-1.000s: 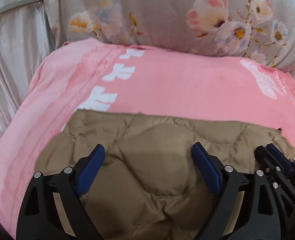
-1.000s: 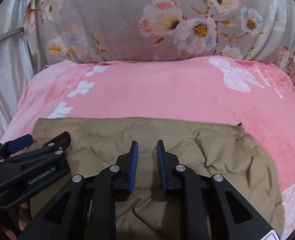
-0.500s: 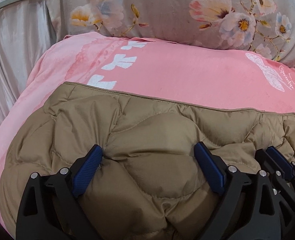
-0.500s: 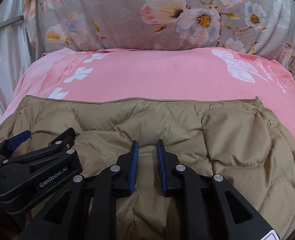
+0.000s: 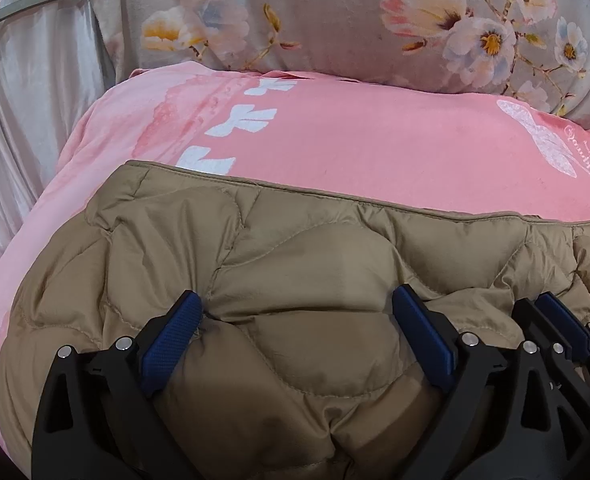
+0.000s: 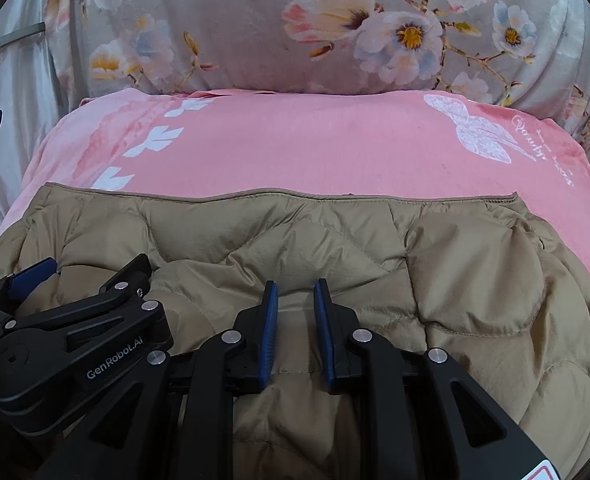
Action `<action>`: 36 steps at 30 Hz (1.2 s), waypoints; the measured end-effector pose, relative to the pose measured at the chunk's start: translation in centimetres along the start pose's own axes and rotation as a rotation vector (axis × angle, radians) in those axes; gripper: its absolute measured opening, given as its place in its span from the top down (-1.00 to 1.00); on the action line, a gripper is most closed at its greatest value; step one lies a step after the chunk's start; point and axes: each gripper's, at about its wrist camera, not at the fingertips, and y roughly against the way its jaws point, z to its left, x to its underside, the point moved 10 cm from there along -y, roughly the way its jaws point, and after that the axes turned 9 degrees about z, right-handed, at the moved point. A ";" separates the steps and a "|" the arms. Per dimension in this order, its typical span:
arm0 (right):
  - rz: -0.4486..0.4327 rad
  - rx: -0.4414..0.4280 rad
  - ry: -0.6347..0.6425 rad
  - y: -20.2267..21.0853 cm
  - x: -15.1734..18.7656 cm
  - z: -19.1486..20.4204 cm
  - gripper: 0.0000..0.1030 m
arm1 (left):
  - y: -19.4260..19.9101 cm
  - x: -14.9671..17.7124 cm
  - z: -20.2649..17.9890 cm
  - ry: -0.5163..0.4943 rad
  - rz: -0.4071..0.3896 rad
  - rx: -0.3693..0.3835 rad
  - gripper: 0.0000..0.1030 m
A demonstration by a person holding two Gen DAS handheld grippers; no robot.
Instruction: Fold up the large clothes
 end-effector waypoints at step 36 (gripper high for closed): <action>0.011 0.024 0.019 -0.4 -0.2 -0.2 0.64 | -0.2 0.1 -0.2 -0.027 0.011 -0.067 -0.88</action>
